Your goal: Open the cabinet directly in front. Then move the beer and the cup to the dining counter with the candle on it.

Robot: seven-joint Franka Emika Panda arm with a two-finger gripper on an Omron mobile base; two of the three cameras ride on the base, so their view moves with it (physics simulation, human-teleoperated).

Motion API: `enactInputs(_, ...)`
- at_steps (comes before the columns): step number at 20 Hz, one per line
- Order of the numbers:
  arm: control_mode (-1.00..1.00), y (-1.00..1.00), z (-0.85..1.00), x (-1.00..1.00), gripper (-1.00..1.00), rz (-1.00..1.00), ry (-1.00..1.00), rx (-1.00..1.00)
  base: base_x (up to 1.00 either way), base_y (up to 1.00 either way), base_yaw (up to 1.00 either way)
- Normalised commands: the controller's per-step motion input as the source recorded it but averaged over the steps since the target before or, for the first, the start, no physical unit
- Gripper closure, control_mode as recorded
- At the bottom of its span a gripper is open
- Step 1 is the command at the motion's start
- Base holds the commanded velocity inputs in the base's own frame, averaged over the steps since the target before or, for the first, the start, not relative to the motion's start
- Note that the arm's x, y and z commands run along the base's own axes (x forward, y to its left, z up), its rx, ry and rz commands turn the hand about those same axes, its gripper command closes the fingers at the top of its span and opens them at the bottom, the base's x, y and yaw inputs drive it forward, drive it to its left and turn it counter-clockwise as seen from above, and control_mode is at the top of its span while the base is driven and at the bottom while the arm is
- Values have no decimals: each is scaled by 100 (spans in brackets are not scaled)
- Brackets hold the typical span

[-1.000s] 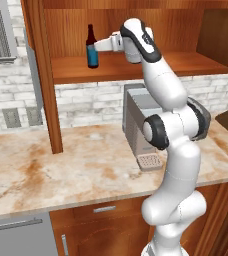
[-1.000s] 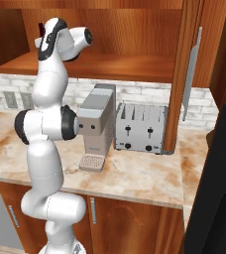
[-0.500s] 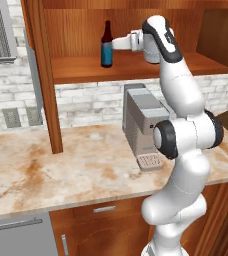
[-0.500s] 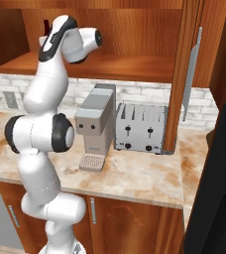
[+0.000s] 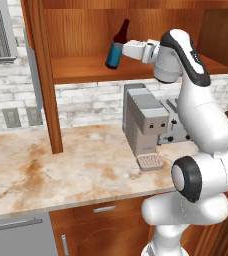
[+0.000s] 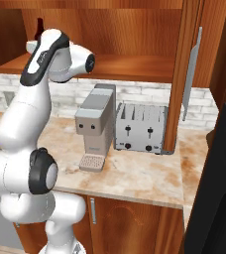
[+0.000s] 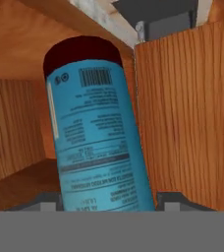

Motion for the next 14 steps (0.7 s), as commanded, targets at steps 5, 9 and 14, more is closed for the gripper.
enactInputs(5, -100, 1, 32, -100, 100, -5, 28, 3, 0, 0, 0)
enactInputs(9, -100, -44, -25, -100, 100, -9, 11, 0, 0, 0, 0)
enactInputs(14, -100, -69, -46, -100, 100, -8, 1, 0, 0, 0, 0)
